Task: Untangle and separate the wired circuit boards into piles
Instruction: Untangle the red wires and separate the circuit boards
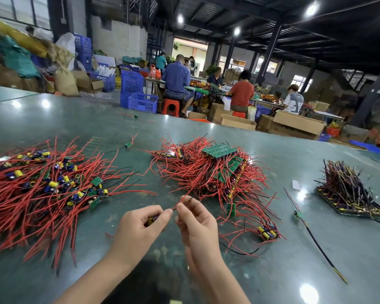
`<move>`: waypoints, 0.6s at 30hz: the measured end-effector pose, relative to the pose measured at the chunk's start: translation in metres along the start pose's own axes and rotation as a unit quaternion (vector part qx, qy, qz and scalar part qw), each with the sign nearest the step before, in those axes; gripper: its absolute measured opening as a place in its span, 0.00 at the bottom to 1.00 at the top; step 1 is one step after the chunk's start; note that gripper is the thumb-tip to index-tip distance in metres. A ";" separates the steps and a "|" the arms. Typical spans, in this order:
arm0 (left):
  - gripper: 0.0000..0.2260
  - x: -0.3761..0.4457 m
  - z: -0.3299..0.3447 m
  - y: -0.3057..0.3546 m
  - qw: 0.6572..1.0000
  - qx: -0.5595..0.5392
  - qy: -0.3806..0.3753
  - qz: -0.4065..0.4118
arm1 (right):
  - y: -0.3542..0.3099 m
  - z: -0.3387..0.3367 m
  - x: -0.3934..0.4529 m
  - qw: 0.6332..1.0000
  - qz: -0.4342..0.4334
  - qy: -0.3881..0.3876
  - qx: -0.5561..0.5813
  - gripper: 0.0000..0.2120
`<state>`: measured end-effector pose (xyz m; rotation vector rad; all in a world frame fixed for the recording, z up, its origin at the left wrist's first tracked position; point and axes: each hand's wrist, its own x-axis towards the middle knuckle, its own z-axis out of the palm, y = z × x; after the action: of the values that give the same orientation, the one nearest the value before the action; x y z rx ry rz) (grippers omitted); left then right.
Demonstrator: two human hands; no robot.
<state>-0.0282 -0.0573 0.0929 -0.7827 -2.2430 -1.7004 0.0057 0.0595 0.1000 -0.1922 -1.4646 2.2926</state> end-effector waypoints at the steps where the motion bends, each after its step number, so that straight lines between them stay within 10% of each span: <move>1: 0.20 0.000 -0.002 0.000 1.000 0.000 -0.004 0.006 | -0.002 -0.001 0.001 1.000 -0.004 -0.014 -0.014 0.10; 18: 0.12 0.000 -0.014 -0.002 0.966 0.206 -0.017 0.158 | -0.029 -0.019 0.006 0.972 -0.097 -0.087 -0.196 0.07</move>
<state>-0.0315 -0.0705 0.0958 -0.9990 -2.2349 -1.0382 0.0137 0.0882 0.1182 0.0437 -1.9261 1.8873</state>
